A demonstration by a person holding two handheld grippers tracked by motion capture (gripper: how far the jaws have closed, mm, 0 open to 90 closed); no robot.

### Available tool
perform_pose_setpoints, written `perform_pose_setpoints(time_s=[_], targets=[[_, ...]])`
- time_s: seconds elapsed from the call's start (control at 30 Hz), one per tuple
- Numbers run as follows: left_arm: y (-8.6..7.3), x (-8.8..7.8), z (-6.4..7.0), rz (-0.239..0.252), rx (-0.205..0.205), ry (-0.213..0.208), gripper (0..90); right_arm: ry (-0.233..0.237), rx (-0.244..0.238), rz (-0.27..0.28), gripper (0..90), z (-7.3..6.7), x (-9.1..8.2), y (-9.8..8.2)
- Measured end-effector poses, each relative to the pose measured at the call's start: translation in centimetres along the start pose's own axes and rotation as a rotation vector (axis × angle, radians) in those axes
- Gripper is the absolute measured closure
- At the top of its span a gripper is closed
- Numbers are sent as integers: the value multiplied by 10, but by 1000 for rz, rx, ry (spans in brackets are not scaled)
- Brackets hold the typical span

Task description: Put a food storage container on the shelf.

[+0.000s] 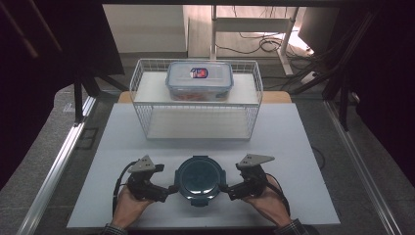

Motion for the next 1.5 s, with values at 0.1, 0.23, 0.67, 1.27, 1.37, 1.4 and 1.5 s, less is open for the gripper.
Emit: perform_pose_setpoints(time_s=[0.1,0.23,0.67,1.27,1.37,1.4,1.5], targets=[[2,9,-2,-42,-8,-15,11,19,23,-41,11,-2,8,1],[2,18,-6,-65,-89,-86,22,51,79,-74,50,-1,16,3],[-16,8,-6,-101,-300,-211,309,160,267,-152,271,4,16,-6],[-8,26,-25,-82,-385,-242,324,156,272,-112,416,10,6,-6],[-7,24,-27,-66,-408,-267,380,148,233,-92,472,10,2,-3],[-7,24,-27,-65,-417,-271,396,140,222,-98,471,9,2,-2],[-9,19,-28,-54,-422,-279,483,125,214,-97,470,9,1,-3]])
Point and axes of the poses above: each handheld gripper's, and its own axes: x roughly forward along the jaws, y roughly out of its top, z roughly to its right, the point moved 4 cm from there along x, roughly forward along the jaws, and after that the axes turned 10 degrees about z, right-handed, at the moved point
